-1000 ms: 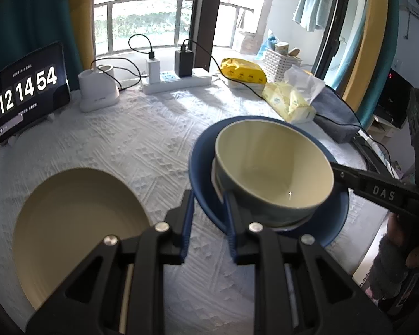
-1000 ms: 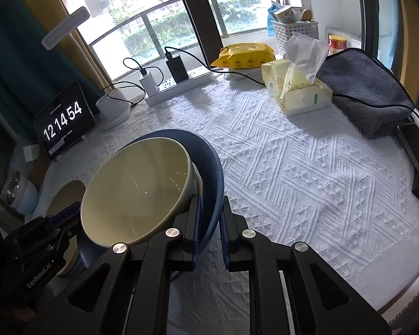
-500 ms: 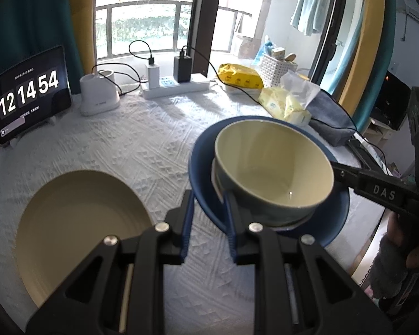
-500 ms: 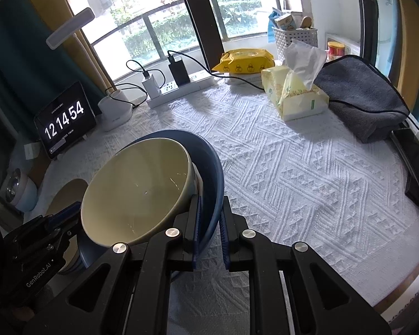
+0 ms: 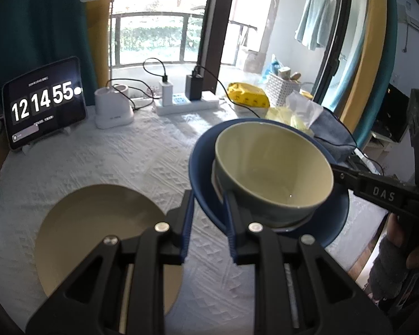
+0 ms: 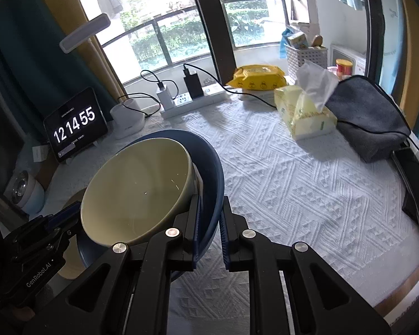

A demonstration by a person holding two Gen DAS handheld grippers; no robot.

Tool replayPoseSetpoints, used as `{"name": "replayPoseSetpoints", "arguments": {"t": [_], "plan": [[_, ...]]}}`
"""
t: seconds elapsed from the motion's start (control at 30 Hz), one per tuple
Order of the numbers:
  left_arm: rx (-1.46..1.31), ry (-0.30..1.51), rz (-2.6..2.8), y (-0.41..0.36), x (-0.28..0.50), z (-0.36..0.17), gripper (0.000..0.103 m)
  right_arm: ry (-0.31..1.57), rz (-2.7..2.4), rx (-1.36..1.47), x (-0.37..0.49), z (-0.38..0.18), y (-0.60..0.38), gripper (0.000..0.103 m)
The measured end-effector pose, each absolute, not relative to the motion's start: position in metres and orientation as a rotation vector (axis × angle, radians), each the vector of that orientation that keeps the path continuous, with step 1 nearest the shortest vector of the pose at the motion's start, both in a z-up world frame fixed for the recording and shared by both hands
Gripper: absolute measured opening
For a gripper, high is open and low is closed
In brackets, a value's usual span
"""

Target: Organize plates and bowls

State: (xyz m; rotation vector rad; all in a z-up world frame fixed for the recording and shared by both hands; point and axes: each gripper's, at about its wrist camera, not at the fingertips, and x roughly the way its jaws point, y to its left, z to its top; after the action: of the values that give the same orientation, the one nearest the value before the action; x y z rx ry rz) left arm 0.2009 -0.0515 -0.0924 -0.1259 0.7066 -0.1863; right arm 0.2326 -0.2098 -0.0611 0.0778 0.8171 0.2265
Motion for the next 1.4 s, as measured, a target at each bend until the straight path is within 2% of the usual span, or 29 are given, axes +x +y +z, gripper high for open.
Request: {"name": "replayPoseSetpoints", "arguments": {"t": [0.6,1.4], "plan": [[-0.153,0.655,-0.124,-0.002,0.189,-0.079,0.021,0.793,0.295,0.043,0.238,-0.045,-0.159,0.016],[-0.212,0.634,-0.055,0.063,0.159,-0.086,0.021,0.818,0.370,0.007,0.230,-0.054,-0.089,0.016]]}}
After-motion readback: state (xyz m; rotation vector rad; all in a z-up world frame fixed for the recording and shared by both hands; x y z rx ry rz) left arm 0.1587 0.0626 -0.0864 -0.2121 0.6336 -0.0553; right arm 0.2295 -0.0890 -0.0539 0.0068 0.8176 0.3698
